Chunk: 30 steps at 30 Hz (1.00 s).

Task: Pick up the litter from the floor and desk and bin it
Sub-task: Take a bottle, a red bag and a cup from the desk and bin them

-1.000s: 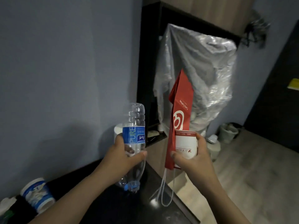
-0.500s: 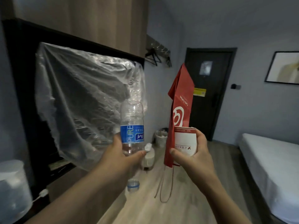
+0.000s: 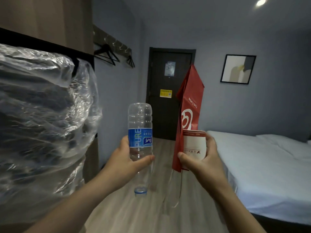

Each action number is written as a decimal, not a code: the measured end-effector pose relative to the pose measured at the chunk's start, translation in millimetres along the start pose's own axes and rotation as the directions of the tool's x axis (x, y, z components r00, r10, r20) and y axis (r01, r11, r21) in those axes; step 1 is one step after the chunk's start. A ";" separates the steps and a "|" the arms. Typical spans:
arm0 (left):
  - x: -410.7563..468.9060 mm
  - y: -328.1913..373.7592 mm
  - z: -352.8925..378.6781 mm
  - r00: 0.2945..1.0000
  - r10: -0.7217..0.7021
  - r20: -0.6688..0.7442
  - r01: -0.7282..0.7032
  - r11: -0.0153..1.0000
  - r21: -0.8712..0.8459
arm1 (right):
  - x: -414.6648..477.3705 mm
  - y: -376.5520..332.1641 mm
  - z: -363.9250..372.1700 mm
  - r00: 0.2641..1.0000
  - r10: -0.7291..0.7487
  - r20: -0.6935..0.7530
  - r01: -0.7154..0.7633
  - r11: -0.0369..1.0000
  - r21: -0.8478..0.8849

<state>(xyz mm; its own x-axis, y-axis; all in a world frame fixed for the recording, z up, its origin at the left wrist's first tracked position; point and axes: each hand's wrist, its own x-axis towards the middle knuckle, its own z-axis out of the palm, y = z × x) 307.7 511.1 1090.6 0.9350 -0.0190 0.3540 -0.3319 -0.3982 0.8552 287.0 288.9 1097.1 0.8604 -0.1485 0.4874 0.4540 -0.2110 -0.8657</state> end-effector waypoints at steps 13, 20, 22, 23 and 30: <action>206.0 -71.3 12.2 0.998 0.029 0.053 -0.027 0.999 -0.030 | 180.0 79.4 41.6 0.999 0.022 -0.043 -0.025 0.998 -0.054; 289.4 -134.2 31.4 0.997 -0.036 0.065 0.036 0.999 -0.005 | 264.3 144.3 75.3 0.997 0.068 -0.025 -0.070 0.994 -0.080; 314.4 -149.1 39.5 0.997 -0.055 0.055 0.055 0.998 0.002 | 288.5 164.0 80.8 0.997 0.079 -0.027 -0.081 0.994 -0.077; 327.4 -156.3 43.6 0.997 -0.063 0.049 0.062 0.998 0.007 | 300.9 173.9 82.2 0.996 0.084 -0.025 -0.085 0.993 -0.076; 436.7 -186.2 91.4 0.996 -0.080 0.043 0.078 0.996 0.044 | 408.3 239.2 74.1 0.997 0.071 -0.009 -0.071 0.996 -0.055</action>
<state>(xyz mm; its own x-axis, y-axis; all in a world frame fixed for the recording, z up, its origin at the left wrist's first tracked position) 789.2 493.2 1051.4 0.9632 -0.0266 0.2676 -0.2518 -0.4383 0.8629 764.1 249.3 1080.6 0.8884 -0.1717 0.4258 0.3781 -0.2524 -0.8907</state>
